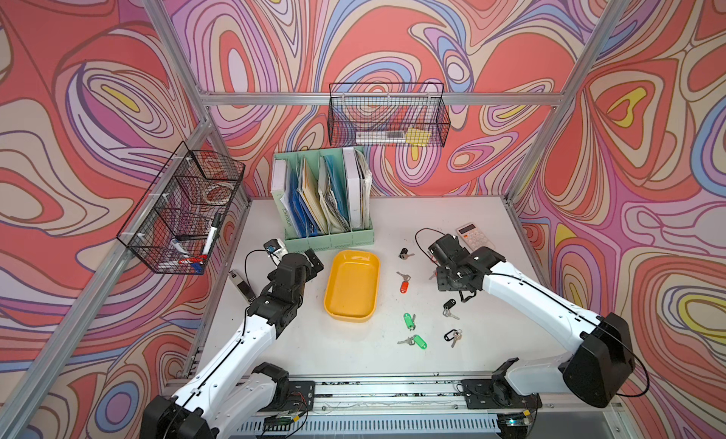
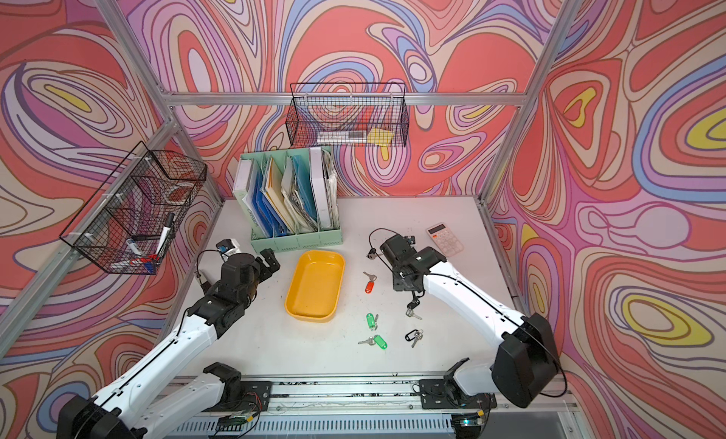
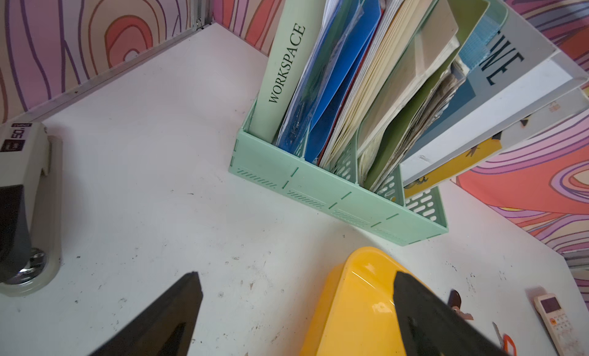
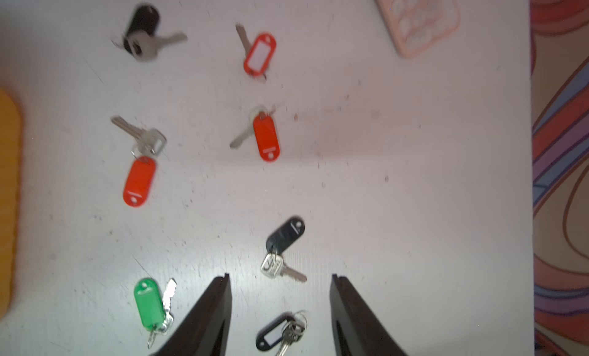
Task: Take the keys out of the storage box
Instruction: Reset both arms
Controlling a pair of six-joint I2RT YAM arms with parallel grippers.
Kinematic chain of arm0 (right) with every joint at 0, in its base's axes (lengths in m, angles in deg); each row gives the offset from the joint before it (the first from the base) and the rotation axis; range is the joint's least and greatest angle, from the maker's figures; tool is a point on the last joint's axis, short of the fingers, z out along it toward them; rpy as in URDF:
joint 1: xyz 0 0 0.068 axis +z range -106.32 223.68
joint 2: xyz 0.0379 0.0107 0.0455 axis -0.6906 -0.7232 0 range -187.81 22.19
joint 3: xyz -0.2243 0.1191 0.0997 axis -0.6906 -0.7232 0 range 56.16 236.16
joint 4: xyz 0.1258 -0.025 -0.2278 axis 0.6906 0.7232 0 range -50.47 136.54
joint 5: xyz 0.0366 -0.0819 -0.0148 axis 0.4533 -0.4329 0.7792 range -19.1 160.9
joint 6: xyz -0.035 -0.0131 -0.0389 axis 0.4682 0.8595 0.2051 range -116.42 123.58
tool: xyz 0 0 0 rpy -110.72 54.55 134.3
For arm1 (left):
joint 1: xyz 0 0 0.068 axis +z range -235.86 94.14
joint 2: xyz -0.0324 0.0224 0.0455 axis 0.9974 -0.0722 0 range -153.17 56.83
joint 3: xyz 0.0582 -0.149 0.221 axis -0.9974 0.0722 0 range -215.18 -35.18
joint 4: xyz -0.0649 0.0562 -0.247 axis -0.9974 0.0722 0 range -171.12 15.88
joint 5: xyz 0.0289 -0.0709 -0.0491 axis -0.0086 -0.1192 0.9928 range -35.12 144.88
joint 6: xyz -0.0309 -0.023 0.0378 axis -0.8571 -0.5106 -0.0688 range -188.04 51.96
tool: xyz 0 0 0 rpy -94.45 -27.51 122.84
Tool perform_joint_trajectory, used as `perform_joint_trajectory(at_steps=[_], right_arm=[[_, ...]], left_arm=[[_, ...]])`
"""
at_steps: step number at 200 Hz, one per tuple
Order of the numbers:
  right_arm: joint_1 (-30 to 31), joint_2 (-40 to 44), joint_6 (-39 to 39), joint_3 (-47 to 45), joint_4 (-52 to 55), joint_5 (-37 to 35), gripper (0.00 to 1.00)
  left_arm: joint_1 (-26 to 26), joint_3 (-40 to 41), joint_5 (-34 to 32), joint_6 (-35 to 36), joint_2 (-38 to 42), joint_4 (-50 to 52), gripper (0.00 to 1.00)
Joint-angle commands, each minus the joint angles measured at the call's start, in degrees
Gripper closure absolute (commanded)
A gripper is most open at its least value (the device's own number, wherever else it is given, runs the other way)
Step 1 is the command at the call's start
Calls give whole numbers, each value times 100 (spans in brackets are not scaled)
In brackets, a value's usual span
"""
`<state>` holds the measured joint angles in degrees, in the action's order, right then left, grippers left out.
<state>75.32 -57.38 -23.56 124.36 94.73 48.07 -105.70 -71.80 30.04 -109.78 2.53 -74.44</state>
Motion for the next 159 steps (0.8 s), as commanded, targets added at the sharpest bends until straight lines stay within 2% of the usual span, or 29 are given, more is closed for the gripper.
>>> perform_joint_trajectory(at_steps=[1,28,56,94,122,159], right_arm=[[-137,-194,946,387,-1057,-557,44],[-280,-281,1574,445,-2066,-633,36],[-692,-186,1657,112,-3046,-384,29],[-1106,101,1725,-870,-4449,-717,6],[-1457,314,1527,-1513,-5153,-896,2],[-1799,118,1903,-2533,-6832,-821,2]], left_arm=[[36,-529,-605,570,138,177,1],[44,-1061,-1064,1315,207,572,1],[43,-1157,-1364,1700,377,642,1],[53,-874,-1476,2000,634,478,1],[52,-570,-1692,2131,750,221,1],[55,-154,-1836,2361,689,-188,1]])
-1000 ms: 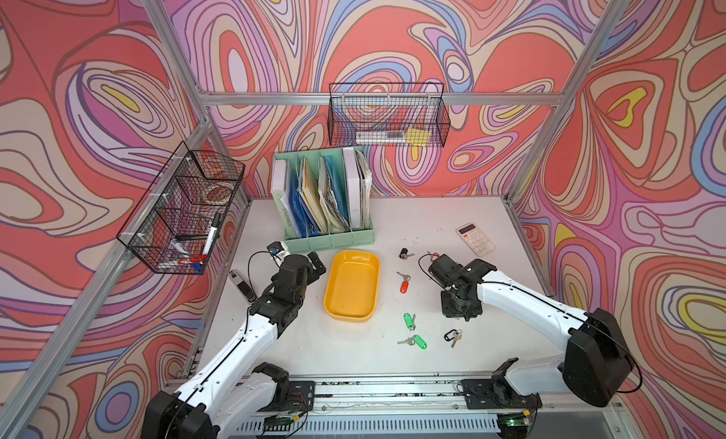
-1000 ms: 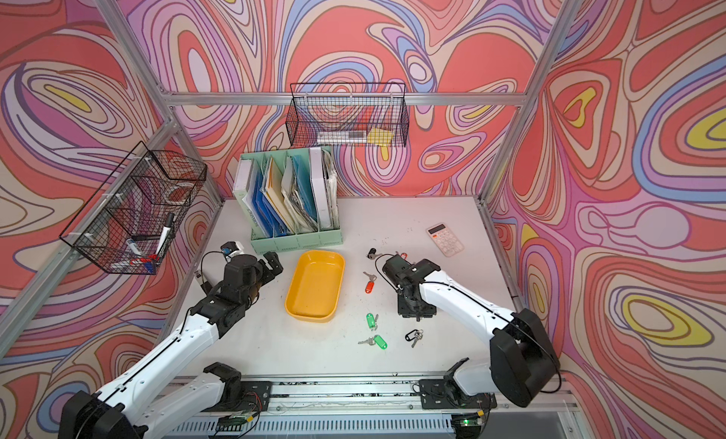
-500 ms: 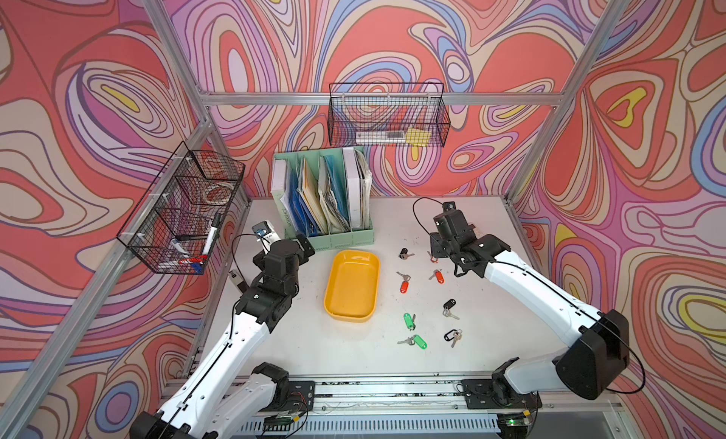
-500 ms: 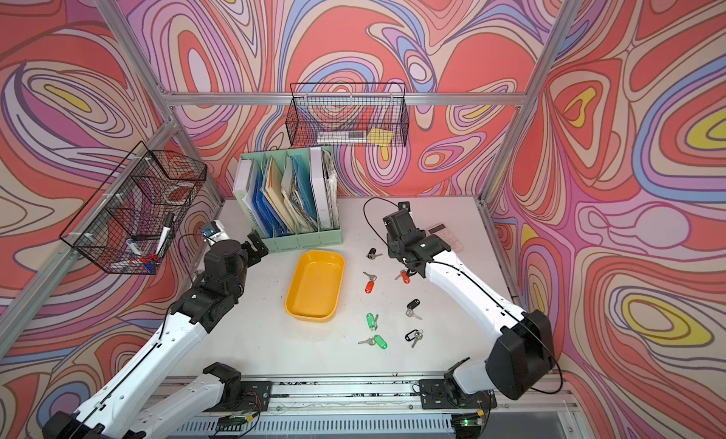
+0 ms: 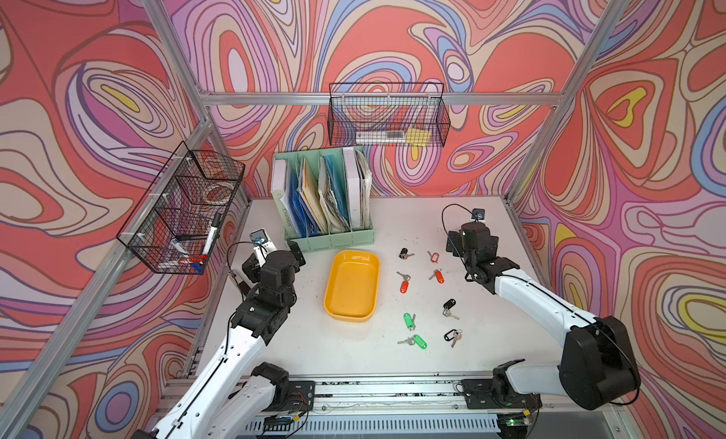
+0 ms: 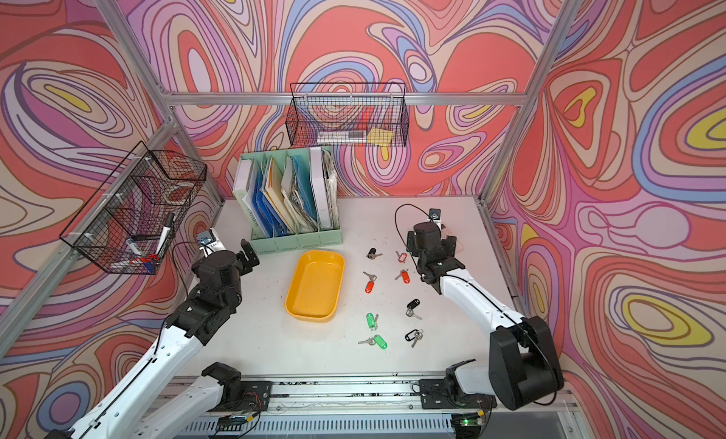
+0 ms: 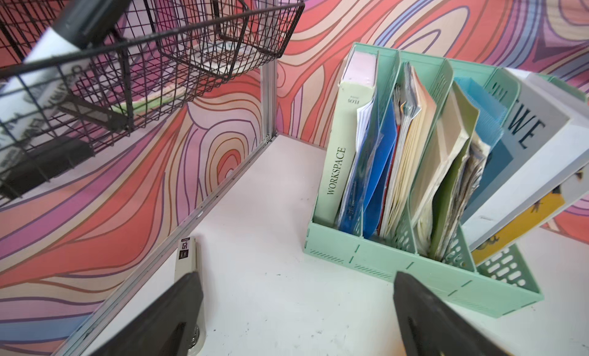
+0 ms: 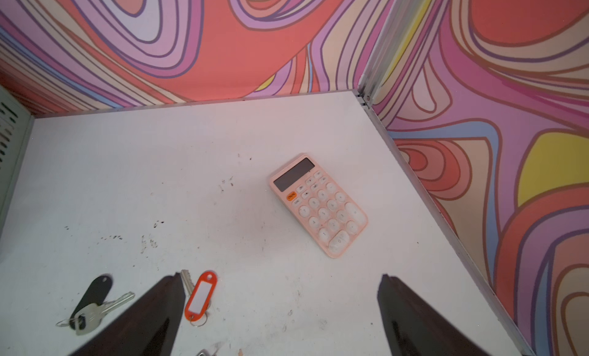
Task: Take the keys out of the storage box
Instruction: Reset both arms
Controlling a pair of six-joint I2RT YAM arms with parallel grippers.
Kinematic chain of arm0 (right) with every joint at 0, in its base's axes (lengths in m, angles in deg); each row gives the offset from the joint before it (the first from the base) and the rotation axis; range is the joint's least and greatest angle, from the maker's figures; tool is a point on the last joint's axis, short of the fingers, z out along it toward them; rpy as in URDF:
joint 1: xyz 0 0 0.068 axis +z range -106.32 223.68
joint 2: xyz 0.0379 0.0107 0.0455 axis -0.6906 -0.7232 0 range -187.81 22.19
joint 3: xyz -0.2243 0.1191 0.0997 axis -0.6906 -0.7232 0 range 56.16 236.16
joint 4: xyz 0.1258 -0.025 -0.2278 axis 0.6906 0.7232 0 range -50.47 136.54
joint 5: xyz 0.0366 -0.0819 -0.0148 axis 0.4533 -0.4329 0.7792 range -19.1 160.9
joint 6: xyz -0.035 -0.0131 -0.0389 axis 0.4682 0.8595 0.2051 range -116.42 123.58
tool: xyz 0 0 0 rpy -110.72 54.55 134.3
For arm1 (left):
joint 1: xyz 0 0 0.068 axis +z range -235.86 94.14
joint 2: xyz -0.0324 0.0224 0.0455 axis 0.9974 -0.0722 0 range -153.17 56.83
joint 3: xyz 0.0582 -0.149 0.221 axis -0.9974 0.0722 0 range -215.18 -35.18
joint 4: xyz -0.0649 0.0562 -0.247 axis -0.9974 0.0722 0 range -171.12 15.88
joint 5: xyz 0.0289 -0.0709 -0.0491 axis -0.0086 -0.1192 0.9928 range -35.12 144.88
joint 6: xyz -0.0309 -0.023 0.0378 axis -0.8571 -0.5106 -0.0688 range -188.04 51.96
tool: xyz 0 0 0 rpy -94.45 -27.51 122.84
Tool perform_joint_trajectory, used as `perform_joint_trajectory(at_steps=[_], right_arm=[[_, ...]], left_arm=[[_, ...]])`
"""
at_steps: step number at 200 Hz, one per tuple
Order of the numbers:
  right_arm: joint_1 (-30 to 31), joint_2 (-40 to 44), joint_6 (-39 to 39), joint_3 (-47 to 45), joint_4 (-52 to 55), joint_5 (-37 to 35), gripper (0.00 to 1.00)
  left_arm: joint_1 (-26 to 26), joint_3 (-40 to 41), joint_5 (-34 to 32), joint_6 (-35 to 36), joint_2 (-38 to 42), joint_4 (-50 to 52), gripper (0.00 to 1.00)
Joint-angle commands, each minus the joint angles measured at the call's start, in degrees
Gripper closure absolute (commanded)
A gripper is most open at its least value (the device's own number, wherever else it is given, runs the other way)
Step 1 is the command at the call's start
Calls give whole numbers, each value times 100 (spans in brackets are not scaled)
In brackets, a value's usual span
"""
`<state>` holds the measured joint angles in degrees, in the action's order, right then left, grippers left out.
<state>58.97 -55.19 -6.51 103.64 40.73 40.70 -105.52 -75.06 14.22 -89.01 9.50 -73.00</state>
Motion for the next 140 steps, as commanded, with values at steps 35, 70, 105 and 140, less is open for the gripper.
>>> perform_joint_trajectory(at_steps=[35,70,105,140], right_arm=[[-415,-554,-152,-811,-2157,137,2],[-420,-679,324,-1432,-3466,301,2],[-430,-601,789,-1909,-4587,668,2],[-429,-611,981,-1955,-4732,887,2]], left_arm=[[45,180,-270,406,-7,-108,1],[69,337,-260,377,31,0,1],[89,506,-214,147,-43,101,1],[101,612,-181,-24,-106,122,1]])
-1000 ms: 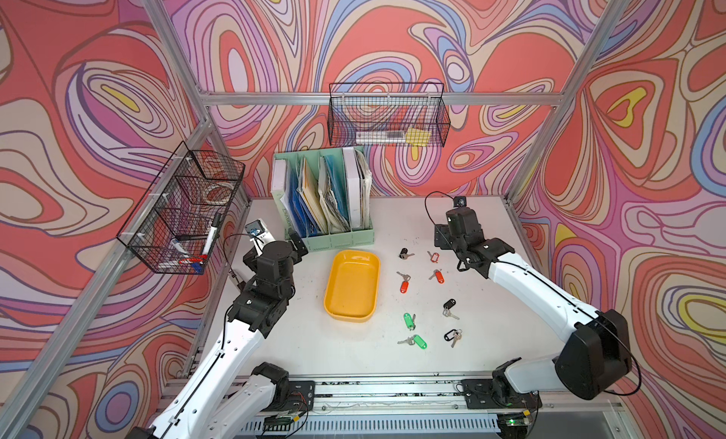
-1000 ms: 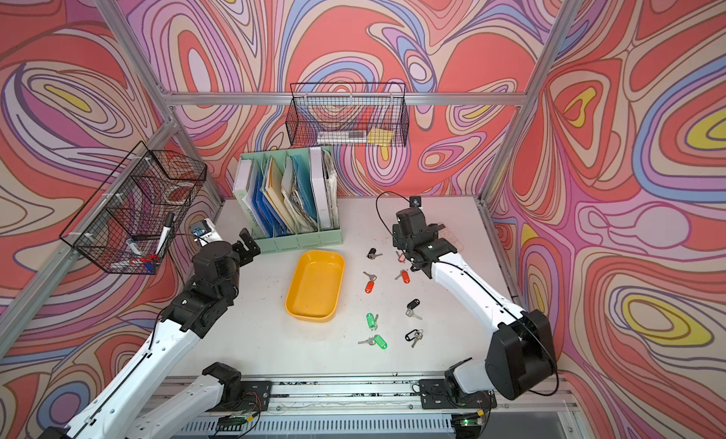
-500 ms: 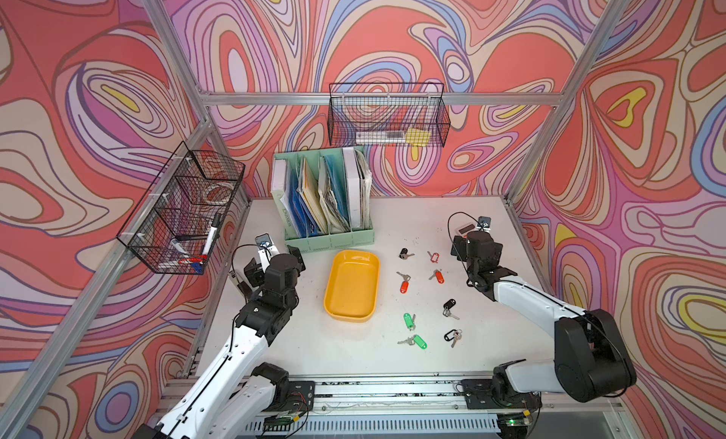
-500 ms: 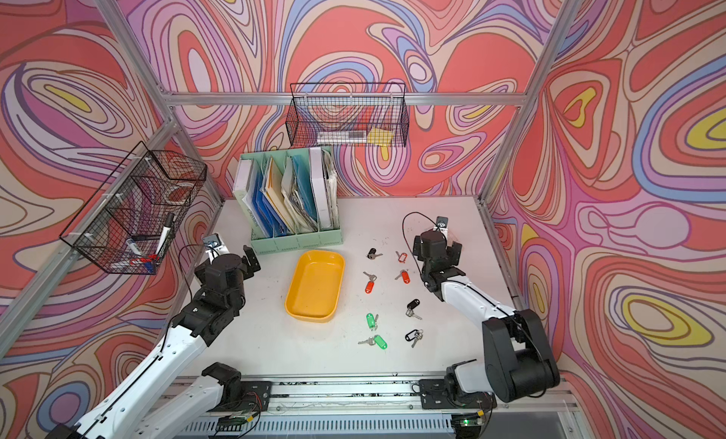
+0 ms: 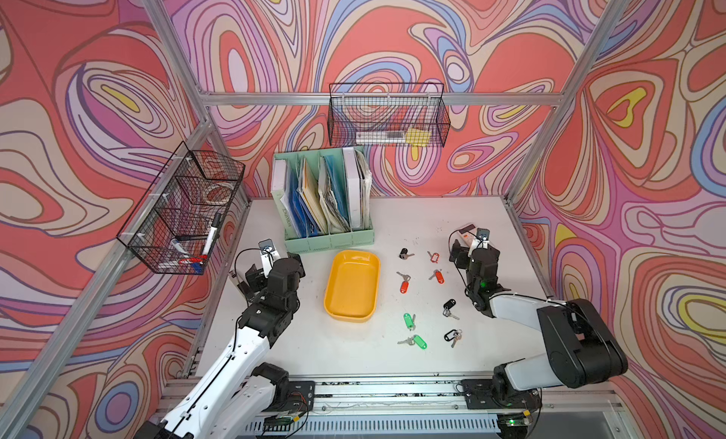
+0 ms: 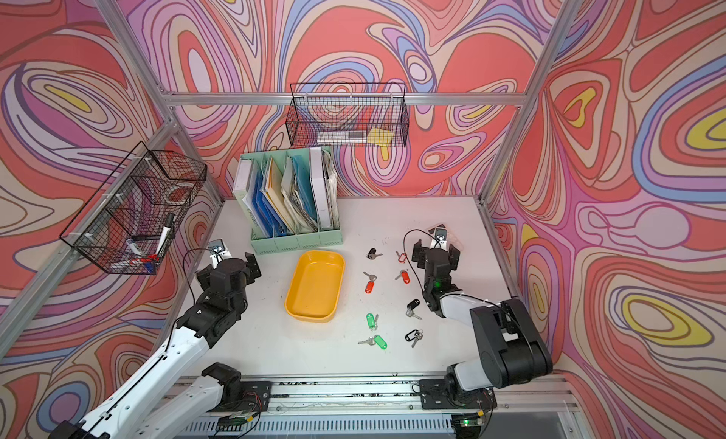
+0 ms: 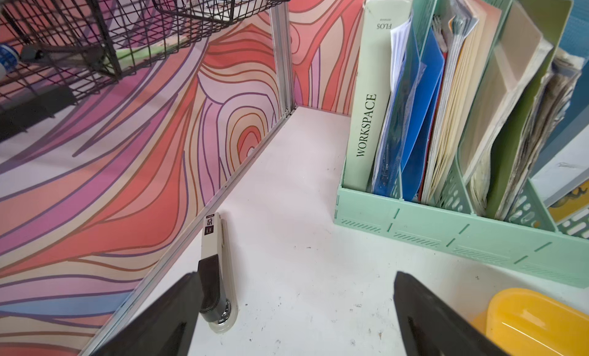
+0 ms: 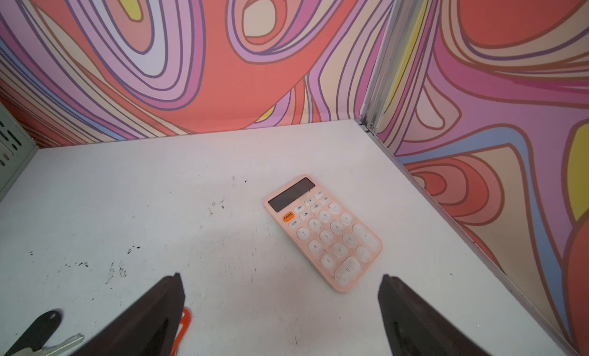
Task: Take the keys out of the storage box
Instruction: Reset both arms
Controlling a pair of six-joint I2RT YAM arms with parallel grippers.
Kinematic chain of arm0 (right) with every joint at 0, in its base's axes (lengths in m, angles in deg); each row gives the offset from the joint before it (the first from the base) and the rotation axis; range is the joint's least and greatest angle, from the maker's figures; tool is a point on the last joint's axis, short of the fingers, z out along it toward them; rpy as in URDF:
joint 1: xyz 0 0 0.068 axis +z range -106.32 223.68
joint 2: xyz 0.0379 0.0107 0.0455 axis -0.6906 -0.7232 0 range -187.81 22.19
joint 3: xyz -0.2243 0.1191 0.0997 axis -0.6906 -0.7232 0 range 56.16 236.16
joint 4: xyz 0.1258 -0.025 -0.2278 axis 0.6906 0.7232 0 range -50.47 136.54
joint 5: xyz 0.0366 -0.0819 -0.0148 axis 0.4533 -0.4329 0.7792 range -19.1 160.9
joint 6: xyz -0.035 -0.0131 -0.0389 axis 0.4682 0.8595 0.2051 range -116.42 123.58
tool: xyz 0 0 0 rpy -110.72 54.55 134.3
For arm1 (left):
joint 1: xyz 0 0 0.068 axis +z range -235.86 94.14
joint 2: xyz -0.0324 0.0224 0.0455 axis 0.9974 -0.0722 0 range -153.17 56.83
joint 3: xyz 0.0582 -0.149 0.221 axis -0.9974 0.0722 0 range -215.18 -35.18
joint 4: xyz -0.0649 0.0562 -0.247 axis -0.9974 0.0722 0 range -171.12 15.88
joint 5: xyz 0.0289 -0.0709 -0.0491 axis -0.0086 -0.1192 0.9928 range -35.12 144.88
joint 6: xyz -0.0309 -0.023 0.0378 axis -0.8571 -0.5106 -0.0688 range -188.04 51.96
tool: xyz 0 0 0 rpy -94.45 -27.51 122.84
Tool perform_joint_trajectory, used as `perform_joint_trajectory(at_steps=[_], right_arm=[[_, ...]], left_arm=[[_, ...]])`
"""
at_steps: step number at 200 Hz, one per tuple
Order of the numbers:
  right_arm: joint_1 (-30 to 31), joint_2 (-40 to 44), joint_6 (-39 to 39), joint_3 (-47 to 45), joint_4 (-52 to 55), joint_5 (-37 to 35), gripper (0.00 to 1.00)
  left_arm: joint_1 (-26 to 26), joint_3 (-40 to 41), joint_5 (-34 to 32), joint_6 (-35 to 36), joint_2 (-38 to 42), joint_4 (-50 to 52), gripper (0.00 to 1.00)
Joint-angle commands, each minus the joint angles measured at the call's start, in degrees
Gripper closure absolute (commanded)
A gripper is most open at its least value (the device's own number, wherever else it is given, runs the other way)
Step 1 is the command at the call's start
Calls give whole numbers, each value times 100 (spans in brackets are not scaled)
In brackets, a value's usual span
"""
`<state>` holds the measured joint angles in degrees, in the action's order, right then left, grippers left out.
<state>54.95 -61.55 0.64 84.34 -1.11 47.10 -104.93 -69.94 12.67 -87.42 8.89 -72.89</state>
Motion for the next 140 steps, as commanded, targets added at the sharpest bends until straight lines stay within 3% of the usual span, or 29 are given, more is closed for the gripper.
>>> perform_joint_trajectory(at_steps=[1,83,107,140], right_arm=[[-23,25,267,-24,-541,258,2],[-28,201,294,-117,-61,253,2],[-27,-58,409,-443,-747,233,2],[-26,-662,915,-1026,-2742,283,2]], left_arm=[[39,105,-25,-182,-47,110,1],[116,215,100,-209,-255,112,1],[149,260,137,-122,-413,-82,1],[202,242,188,119,-669,-361,1]])
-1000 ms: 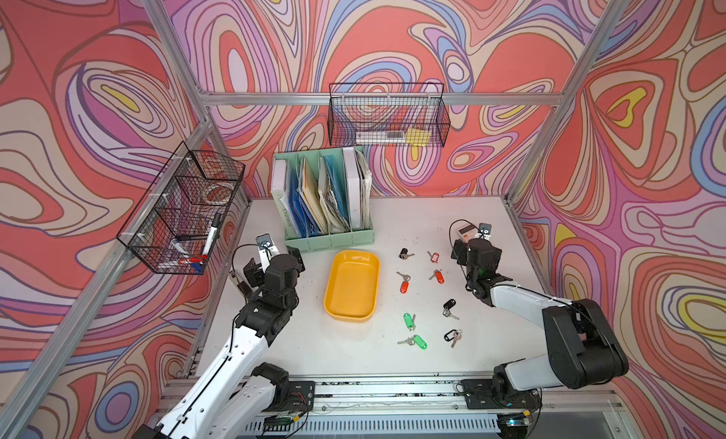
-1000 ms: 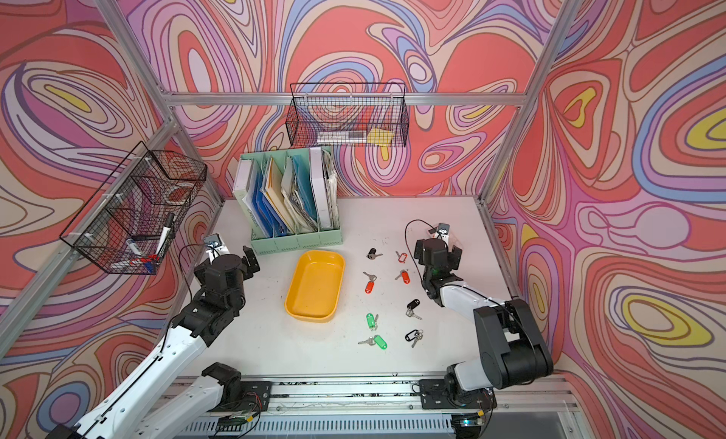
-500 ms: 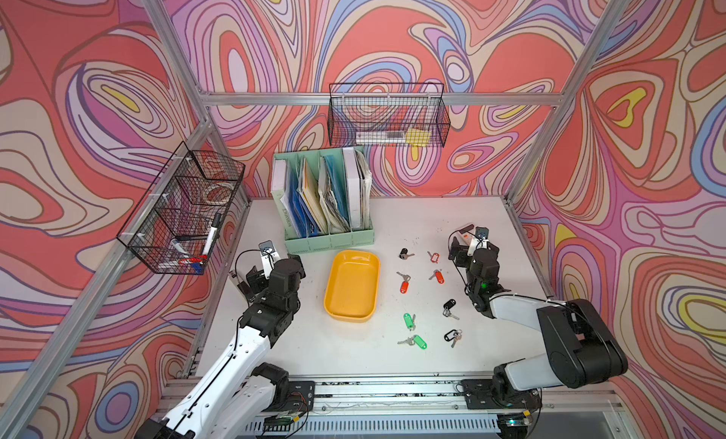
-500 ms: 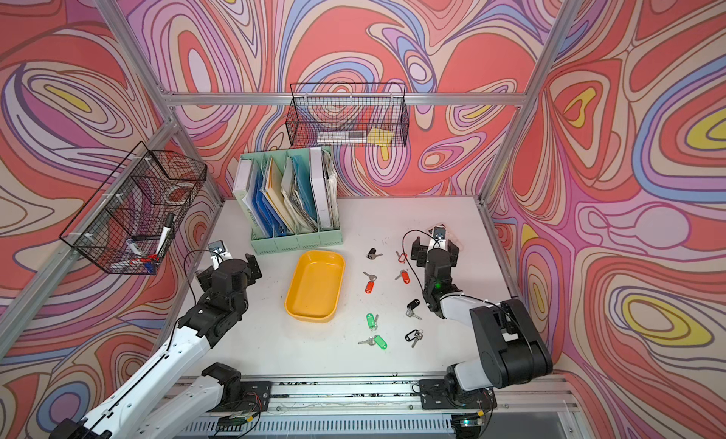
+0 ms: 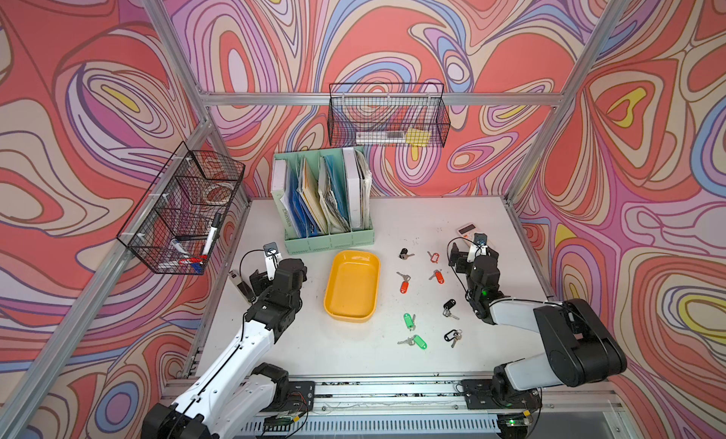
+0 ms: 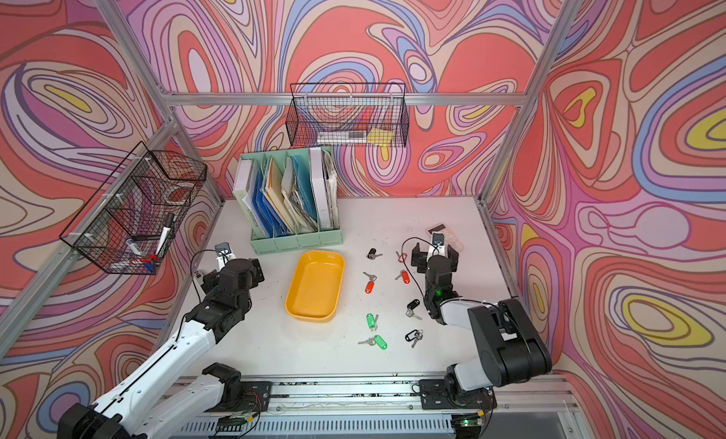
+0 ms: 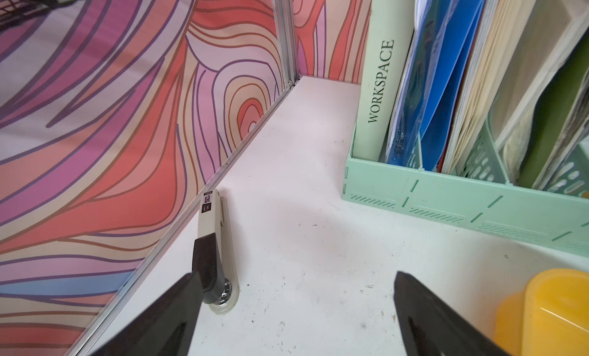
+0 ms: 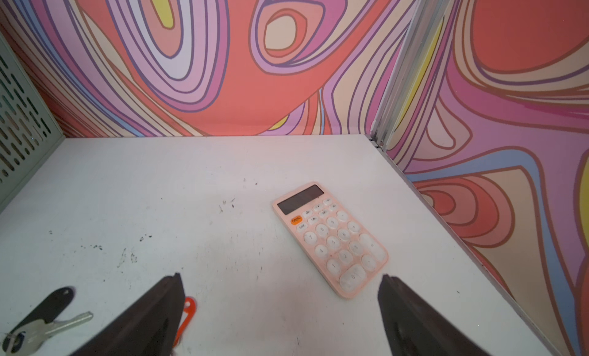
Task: Take the keys out of the storage box
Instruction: Reset both arms
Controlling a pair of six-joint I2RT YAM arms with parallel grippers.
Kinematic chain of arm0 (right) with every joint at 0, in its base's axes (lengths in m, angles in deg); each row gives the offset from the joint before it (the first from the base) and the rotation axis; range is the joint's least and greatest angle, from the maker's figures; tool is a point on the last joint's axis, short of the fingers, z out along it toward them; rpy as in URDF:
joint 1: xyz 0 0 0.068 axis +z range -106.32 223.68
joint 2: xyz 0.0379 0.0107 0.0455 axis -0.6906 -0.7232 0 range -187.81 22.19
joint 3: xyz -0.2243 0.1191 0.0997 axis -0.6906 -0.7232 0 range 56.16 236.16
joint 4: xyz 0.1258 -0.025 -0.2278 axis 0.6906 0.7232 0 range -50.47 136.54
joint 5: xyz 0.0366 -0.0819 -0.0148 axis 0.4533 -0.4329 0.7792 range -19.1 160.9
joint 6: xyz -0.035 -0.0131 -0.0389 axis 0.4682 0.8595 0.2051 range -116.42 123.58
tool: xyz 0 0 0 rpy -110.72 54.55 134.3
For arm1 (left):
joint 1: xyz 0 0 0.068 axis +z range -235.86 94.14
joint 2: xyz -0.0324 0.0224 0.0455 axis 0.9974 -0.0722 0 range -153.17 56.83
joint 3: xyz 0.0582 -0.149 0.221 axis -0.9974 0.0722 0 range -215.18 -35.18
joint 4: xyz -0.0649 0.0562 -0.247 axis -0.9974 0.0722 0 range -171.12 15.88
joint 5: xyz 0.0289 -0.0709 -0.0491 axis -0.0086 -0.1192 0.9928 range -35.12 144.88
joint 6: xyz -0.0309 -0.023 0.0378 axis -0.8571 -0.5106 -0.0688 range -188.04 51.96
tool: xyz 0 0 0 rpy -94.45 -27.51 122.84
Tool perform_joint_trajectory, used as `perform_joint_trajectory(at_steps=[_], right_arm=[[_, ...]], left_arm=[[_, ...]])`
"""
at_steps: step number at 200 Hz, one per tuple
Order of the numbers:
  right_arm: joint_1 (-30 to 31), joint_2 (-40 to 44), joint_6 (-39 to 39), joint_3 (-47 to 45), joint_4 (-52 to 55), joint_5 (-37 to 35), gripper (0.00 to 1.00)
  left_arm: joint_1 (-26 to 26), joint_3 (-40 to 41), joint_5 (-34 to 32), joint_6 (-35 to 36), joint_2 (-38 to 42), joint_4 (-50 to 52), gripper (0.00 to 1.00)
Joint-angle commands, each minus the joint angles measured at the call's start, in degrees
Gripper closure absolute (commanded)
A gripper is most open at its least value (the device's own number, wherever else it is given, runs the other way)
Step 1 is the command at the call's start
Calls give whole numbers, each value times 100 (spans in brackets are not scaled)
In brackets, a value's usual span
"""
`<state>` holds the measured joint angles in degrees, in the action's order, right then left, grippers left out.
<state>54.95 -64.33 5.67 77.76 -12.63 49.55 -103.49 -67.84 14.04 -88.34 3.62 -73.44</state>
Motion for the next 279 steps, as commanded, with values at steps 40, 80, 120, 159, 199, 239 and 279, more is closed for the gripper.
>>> perform_joint_trajectory(at_steps=[40,80,120,159,199,239,279], right_arm=[[-188,-877,267,-418,-2018,278,2],[-734,-1140,-248,299,-769,769,2],[-1103,-1056,-481,505,-231,1375,2],[-1098,-1077,-469,494,-305,1357,2],[-1092,-1072,-462,494,-299,1337,2],[-1092,-1072,-460,494,-295,1338,2],[-1097,-1075,-455,496,-295,1329,2]], left_arm=[[125,164,108,363,-381,-810,1],[187,501,218,515,-630,-1397,1],[288,626,319,978,-1188,-2321,1],[295,905,785,1673,-2116,-4138,1],[329,1097,1080,2481,-2829,-5429,1],[779,1842,1776,2276,-3105,-7013,1],[1055,1598,2222,2135,-3579,-6957,1]])
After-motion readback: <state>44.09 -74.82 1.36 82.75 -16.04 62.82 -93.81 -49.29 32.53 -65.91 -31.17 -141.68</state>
